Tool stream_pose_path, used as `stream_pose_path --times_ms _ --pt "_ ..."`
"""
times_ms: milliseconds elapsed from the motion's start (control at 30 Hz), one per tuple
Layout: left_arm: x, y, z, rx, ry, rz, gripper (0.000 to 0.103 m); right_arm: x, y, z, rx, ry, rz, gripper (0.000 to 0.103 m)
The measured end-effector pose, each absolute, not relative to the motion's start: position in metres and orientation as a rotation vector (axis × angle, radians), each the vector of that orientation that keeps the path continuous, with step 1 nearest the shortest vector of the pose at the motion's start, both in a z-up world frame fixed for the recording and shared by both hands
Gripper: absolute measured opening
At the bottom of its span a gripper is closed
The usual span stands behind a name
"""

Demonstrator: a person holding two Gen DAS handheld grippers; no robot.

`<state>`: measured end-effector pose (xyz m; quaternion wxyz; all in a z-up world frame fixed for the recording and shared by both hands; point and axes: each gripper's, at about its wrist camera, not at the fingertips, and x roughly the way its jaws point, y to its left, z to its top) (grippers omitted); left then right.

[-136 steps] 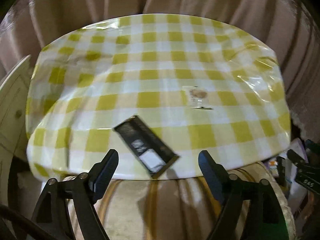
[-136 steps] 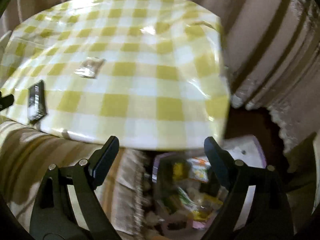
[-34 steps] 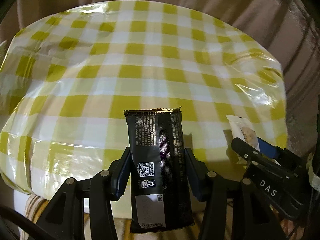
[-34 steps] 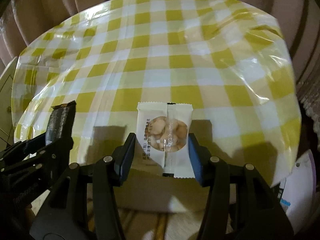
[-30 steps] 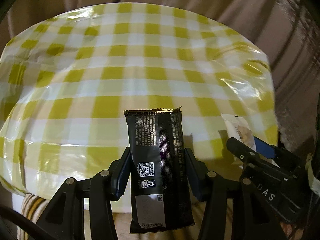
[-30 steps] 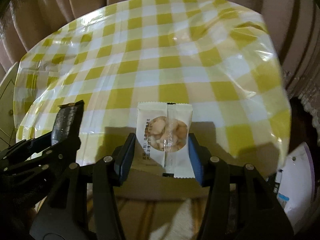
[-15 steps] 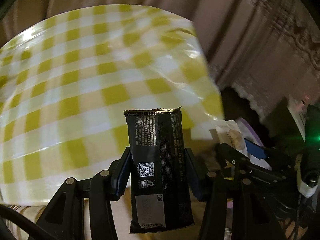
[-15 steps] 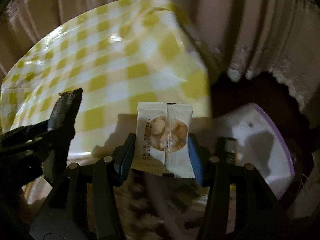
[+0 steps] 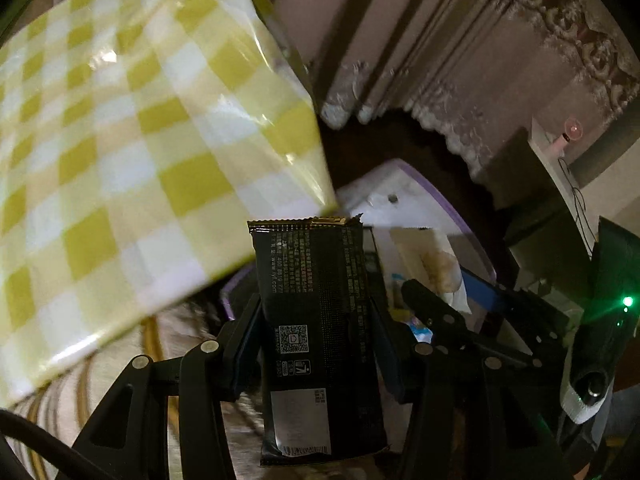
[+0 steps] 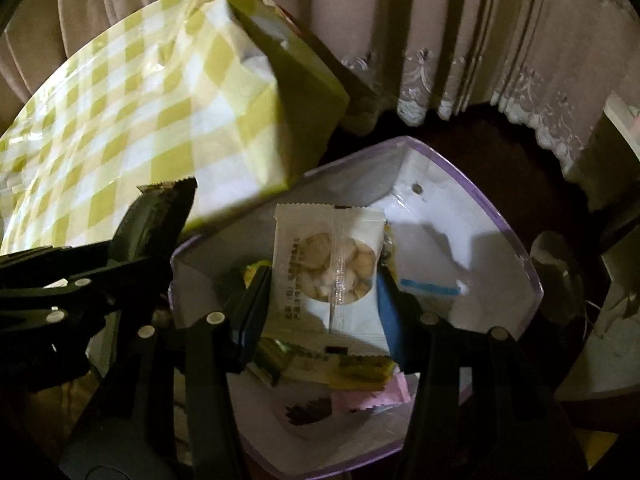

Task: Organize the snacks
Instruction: 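Carry both packets into the white box and open both grippers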

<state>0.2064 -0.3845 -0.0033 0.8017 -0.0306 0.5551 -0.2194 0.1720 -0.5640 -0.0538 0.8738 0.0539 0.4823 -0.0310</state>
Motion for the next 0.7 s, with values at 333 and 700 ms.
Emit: stream_pose_path --times_ms 333,700 --pt "0.213 -0.410 -0.044 -0.043 1.352 -0.422 0.051 0.167 -0.583 -0.079 0.124 1.058 -0.094 0.055" --pt "0.225 -0.414 -0.066 -0.070 1.416 -0.386 0.053 0.164 -0.589 -0.096 0.148 1.106 -0.102 0.060"
